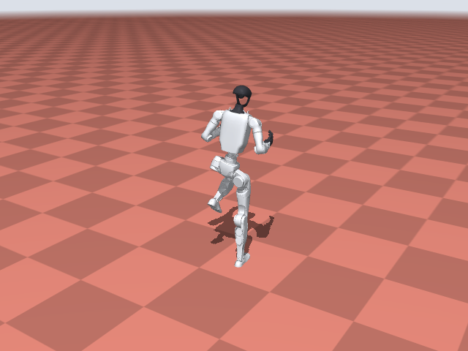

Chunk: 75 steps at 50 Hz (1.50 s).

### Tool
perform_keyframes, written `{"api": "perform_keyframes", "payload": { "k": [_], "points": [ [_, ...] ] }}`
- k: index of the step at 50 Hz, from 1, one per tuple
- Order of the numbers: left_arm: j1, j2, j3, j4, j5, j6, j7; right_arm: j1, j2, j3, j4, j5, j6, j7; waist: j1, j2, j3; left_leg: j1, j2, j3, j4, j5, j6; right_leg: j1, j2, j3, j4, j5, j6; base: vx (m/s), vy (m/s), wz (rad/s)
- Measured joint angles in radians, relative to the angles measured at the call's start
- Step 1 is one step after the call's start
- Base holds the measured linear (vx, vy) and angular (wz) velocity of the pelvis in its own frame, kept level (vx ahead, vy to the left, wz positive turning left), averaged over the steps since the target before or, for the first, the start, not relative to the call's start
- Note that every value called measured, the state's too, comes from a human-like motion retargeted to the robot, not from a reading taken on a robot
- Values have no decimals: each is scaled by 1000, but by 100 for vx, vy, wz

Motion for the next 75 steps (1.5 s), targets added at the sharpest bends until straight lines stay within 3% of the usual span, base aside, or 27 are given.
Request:
{"api": "perform_keyframes", "payload": {
  "k": [2,4,7,10,12,15,18,22,27,30,35,37,41,43,45,48,50,52,55,58,60,62,65,66,70,73,75],
  "points": [
    [220,70,83,74,-64,4,-15,-273,43,18,-56,51,-21,-14,65,-6,52,-106,55,-28,112,-41,-47,-72,28,92,49,-72,-105,-25,-6,-200],
    [412,144,136,87,-116,27,-72,-442,117,-5,-171,97,-26,-7,71,-26,41,-148,97,-44,71,-39,13,-137,49,123,85,-29,-146,-9,-3,-33],
    [554,322,109,34,-108,45,-148,-409,183,-59,-391,122,-51,-12,53,-82,-80,-100,94,-56,-202,26,140,-122,33,-16,-67,233,-62,15,-14,134],
    [645,342,141,-7,-90,65,-176,-298,161,-37,-498,165,-53,61,42,-85,-153,181,100,-14,-688,207,139,-104,45,-161,-60,374,-15,12,8,-26],
    [667,251,157,-8,-71,83,-165,-194,137,40,-490,157,-41,114,49,9,-99,516,97,-44,-1140,382,32,-93,112,-222,216,245,-91,3,25,-173],
    [515,172,122,32,-20,93,-62,-77,94,104,-385,59,-16,111,32,137,-56,897,126,-118,-1786,566,-87,-402,206,-283,1129,-54,-136,-3,14,-106],
    [186,86,43,126,40,95,-10,-5,51,89,-218,-86,-17,89,-62,197,-38,1000,170,-91,-1988,277,-106,-762,206,-328,1825,-227,-132,-24,14,35],
    [-462,-2,-77,171,175,47,128,188,47,-51,-119,-29,-50,45,-211,194,-4,786,134,-253,-1761,22,23,-1080,171,-321,2221,-317,-14,-26,4,160],
    [-712,-112,36,-35,228,-2,171,563,-160,-223,-345,124,-93,144,-205,265,-151,860,156,-174,-1990,377,-49,-971,174,-338,1874,-179,-147,17,-5,-49],
    [-608,-130,78,-160,176,-7,120,667,-168,-279,-313,133,-43,220,-261,278,-185,897,149,-184,-2001,550,-101,-669,173,-343,1370,61,-101,19,-14,70],
    [-304,-104,113,-218,77,64,-37,455,-75,-185,-26,-172,110,97,-212,123,-100,558,62,-50,-915,209,54,-31,84,-106,191,492,-8,-2,-13,59],
    [-172,-58,79,-162,-14,48,-52,236,-10,-78,96,-57,70,107,-151,55,-85,301,58,-16,-440,111,87,31,10,-21,54,355,-14,-14,-14,-7],
    [168,69,98,31,-119,31,7,-239,69,22,119,-28,5,-62,42,-1,-15,-136,140,-41,126,32,-24,-17,-24,66,81,-81,-104,-22,-12,-111],
    [339,91,152,87,-222,33,8,-453,104,-2,41,6,0,-47,98,-12,4,-206,222,-56,163,-5,-1,-92,13,124,163,-99,-150,-13,-10,-93],
    [456,138,138,71,-286,28,19,-497,143,-38,-84,29,1,-55,114,-51,-59,-193,241,-15,47,1,100,-119,5,91,127,26,-120,9,-4,62],
    [528,282,101,-24,-227,25,-8,-349,142,-64,-281,33,-25,-102,92,-108,-152,-11,86,23,-346,88,130,-38,-30,-45,-69,333,-21,19,6,109],
    [568,308,114,-65,-196,62,-103,-223,95,-93,-352,50,-27,-5,85,-66,-153,234,55,1,-683,173,68,1,25,-81,-45,366,-17,12,11,-38],
    [575,233,107,-60,-172,110,-172,-105,45,-77,-365,59,-23,74,64,65,-75,591,113,-42,-1108,363,-50,-12,141,-149,261,220,-96,1,10,-122],
    [432,146,55,27,-90,125,-118,21,21,-11,-253,22,-10,80,4,173,-74,890,160,-121,-1687,634,-144,-462,192,-299,1238,-66,-157,-11,8,-79],
    [77,59,0,133,60,59,22,57,10,39,-23,-165,-23,-94,-97,198,-32,1017,165,-143,-1909,251,-130,-887,158,-320,1899,-199,-114,-26,15,30],
    [-226,19,-23,163,148,18,129,81,7,35,150,-399,29,-241,-171,190,-23,907,158,-182,-1781,13,-43,-1157,141,-293,2157,-226,-31,-28,9,135],
    [-518,7,1,112,192,0,163,209,19,-5,138,-235,-57,-269,-259,213,25,806,146,-281,-1643,4,-16,-1208,78,-301,2192,-251,7,-19,3,185],
    [-755,5,83,-12,327,16,135,470,-96,-124,-18,-82,-53,43,-249,236,-45,821,138,-245,-1785,173,-47,-1200,32,-312,2046,-190,-70,6,-2,-15],
    [-746,-10,106,-55,318,-4,156,524,-130,-143,-54,-88,-78,10,-251,258,-78,879,152,-220,-1917,288,-74,-1139,64,-327,1933,-137,-79,20,-9,-77],
    [-618,-58,135,-151,249,-29,154,665,-178,-176,-105,-48,-70,63,-289,296,-186,941,160,-166,-2094,594,-155,-788,164,-328,1333,134,3,19,-15,39],
    [-403,-80,147,-153,176,34,-22,609,-134,-186,-44,-51,20,181,-283,187,-141,837,62,-135,-1602,407,-33,-348,141,-198,685,369,113,1,-11,107],
    [-263,-88,117,-108,144,70,-109,491,-98,-137,33,-62,62,207,-234,111,-116,649,12,-81,-1093,254,24,-81,90,-59,216,531,77,-9,-11,35]
  ]
}}
